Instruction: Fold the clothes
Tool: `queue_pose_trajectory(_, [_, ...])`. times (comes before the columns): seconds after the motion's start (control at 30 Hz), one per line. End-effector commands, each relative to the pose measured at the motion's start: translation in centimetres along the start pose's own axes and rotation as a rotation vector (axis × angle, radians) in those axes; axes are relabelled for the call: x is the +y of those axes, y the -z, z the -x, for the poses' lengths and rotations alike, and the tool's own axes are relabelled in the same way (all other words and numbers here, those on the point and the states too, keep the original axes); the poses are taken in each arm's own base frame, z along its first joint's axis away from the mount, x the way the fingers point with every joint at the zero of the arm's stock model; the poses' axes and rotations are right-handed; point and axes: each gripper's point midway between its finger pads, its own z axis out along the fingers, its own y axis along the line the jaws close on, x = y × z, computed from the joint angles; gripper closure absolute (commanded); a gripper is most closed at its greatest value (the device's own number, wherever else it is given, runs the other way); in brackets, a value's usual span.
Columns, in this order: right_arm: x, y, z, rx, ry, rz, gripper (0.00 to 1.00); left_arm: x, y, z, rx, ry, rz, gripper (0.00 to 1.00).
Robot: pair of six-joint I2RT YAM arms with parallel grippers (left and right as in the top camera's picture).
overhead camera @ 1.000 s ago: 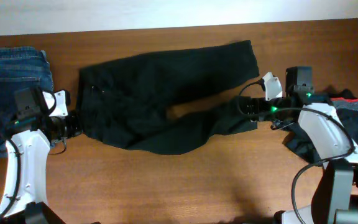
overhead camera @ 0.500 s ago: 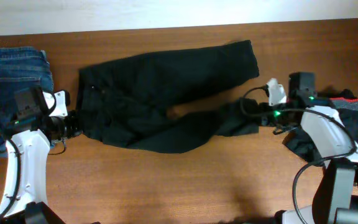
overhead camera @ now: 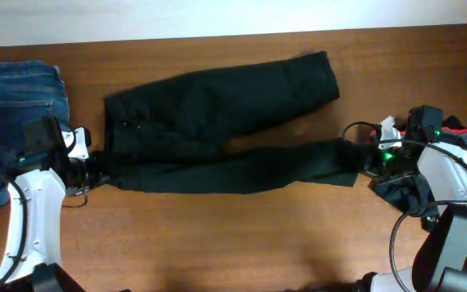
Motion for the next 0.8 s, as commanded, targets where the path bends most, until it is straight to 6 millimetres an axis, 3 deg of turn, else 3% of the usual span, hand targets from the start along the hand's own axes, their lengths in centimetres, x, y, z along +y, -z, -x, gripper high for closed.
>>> queue_pose_trajectory(0.0, [-0.5,0.4,0.1,-0.015,-0.011,-0.019,0.96,1.5,0.4,-0.5,0.010,0.039,0.090,0.99])
queue_pose_trajectory(0.07, [-0.5,0.4,-0.1,-0.009,-0.015,-0.019,0.96,1.6,0.4,-0.8,0.023,0.053,0.091,0.99])
queue_pose_trajectory(0.13, [-0.5,0.4,-0.4,0.003,-0.020,-0.020,0.88,1.6,0.4,-1.3,0.041,0.063,0.093,0.87])
queue_pose_trajectory(0.17, [-0.5,0.4,-0.5,0.010,-0.023,-0.019,0.76,1.6,0.4,-1.5,0.049,0.064,0.094,0.76])
queue_pose_trajectory(0.23, [-0.5,0.4,-0.6,0.012,-0.023,-0.019,0.59,1.6,0.4,-1.7,0.058,0.065,0.094,0.40])
queue_pose_trajectory(0.3, [-0.5,0.4,-0.4,0.005,-0.005,-0.019,0.49,1.6,0.4,-1.3,0.041,0.062,0.093,0.21])
queue_pose_trajectory(0.43, [0.3,1.5,0.7,-0.037,0.045,-0.015,0.44,1.0,0.4,0.0,-0.009,0.053,0.058,0.18])
queue_pose_trajectory(0.67, [6.3,5.2,2.8,-0.165,0.278,-0.046,0.36,-1.1,0.4,0.2,-0.022,-0.065,-0.011,0.18])
queue_pose_trajectory(0.77, [8.6,6.1,2.5,-0.169,0.372,-0.114,0.34,-2.7,0.4,0.2,-0.030,-0.180,-0.025,0.18])
